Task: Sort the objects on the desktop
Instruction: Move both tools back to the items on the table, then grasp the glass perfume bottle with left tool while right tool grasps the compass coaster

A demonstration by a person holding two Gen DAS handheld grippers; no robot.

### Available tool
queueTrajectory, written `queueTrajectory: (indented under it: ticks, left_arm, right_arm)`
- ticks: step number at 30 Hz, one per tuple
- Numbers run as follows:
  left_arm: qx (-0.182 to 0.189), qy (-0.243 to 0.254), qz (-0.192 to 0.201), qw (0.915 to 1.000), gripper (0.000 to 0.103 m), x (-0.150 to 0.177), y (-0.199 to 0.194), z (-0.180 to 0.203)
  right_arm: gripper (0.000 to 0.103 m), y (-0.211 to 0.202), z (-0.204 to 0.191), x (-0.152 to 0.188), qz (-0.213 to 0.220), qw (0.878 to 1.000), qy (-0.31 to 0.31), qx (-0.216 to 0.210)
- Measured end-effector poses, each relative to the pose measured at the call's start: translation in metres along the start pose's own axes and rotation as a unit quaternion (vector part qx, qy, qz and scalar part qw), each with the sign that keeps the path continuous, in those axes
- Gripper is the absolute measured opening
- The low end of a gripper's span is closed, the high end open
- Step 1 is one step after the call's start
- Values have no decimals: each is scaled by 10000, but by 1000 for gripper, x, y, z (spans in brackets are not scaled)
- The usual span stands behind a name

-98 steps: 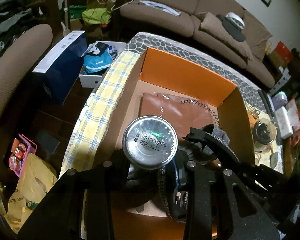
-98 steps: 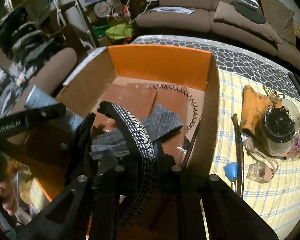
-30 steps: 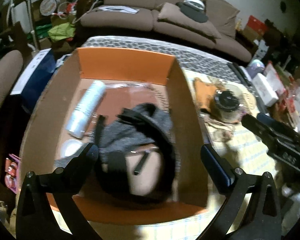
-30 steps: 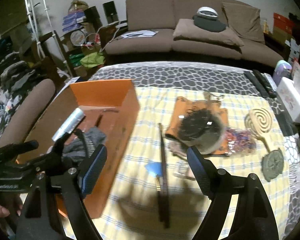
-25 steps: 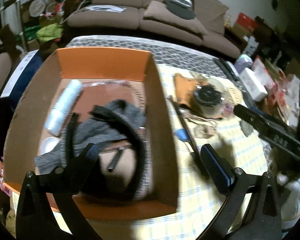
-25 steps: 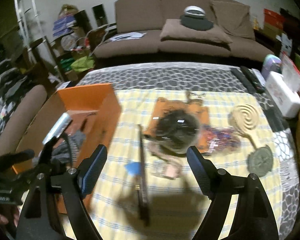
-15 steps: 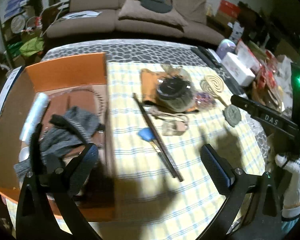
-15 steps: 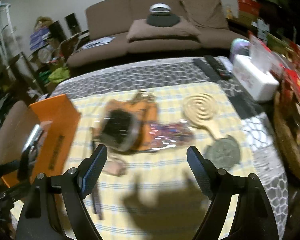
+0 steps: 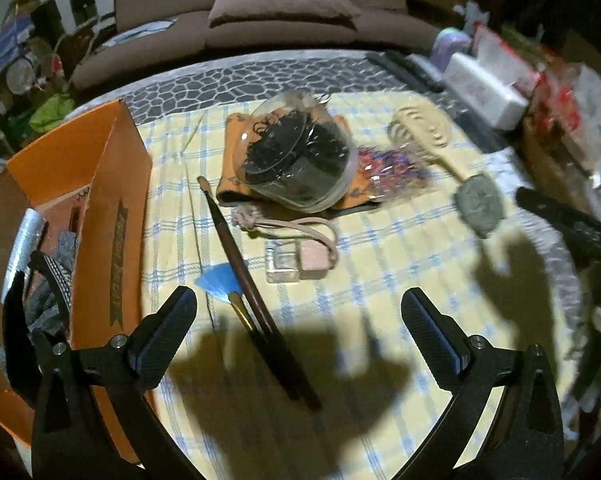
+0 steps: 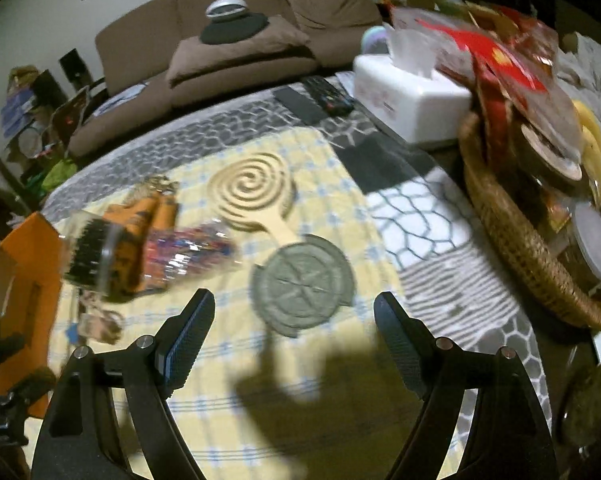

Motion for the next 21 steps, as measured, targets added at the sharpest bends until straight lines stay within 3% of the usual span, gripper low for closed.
queueTrajectory:
  ticks: [7, 15, 21]
  left_arm:
    - [-222, 33, -172, 9996, 103, -4, 34, 3]
    - [-281, -1, -298, 9992, 103, -14, 61, 4]
    - [-289, -1, -375, 9989, 103, -15, 75, 1]
  right_arm:
    - [85, 33, 17, 8, -89, 9999, -45, 82]
    - [85, 54, 21, 0, -150, 9980, 550, -255]
    - [85, 67, 18, -14, -100, 9989, 455, -92]
Point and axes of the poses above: each gripper's, at about its wrist camera, not at the fingertips, and y roughly the way its jaws point, z to its right, x to its underside, the point moved 10 cm from there along y, roughly the way its jaws point, and after that the axes turned 2 degrees about y, right-handed, at the moved point
